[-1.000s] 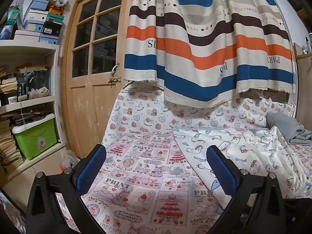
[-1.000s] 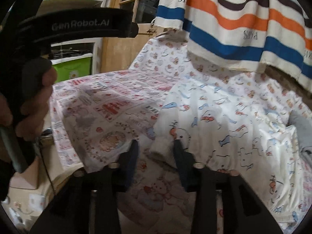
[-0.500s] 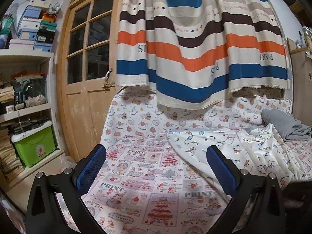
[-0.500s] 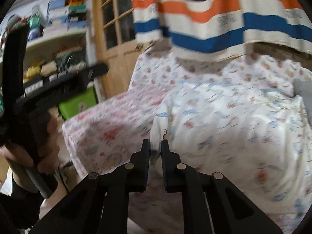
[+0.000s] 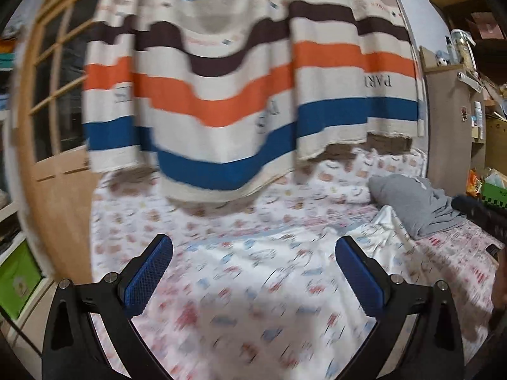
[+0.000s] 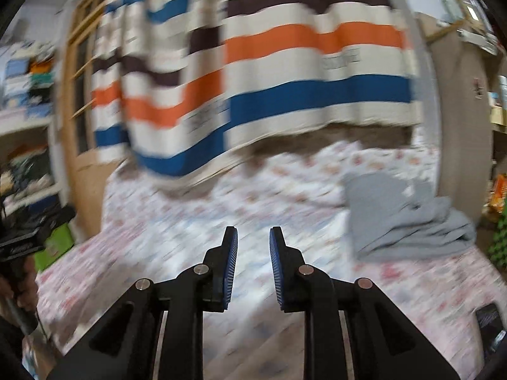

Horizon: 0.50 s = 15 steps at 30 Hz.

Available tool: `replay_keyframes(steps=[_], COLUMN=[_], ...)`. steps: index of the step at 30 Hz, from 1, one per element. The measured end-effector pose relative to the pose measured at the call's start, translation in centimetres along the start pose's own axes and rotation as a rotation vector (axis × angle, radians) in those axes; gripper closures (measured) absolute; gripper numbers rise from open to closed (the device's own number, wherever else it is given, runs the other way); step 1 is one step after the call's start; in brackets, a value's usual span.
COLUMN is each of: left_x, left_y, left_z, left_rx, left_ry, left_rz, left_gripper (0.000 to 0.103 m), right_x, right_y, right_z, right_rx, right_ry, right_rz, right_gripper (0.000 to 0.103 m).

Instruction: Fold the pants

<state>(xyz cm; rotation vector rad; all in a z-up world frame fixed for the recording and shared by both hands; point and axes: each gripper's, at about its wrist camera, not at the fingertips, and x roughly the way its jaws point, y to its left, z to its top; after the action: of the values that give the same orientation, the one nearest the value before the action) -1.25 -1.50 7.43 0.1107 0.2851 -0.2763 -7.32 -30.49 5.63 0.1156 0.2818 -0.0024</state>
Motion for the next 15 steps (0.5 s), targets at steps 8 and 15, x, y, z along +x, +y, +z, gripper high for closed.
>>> replay_keyframes(steps=[8, 15], left_x=[10.5, 21.3], left_y=[-5.2, -8.6], left_z=[5.6, 5.6], left_rx=[0.029, -0.037], left_ry=[0.14, 0.364], left_rz=[-0.118, -0.223], left_gripper=[0.013, 0.021], right_x=[9.0, 16.4], right_y=[-7.3, -9.3], right_z=[7.8, 7.4], right_rx=[0.142, 0.086], right_ry=[0.039, 0.085], right_rz=[0.001, -0.059], right_gripper=[0.082, 0.082])
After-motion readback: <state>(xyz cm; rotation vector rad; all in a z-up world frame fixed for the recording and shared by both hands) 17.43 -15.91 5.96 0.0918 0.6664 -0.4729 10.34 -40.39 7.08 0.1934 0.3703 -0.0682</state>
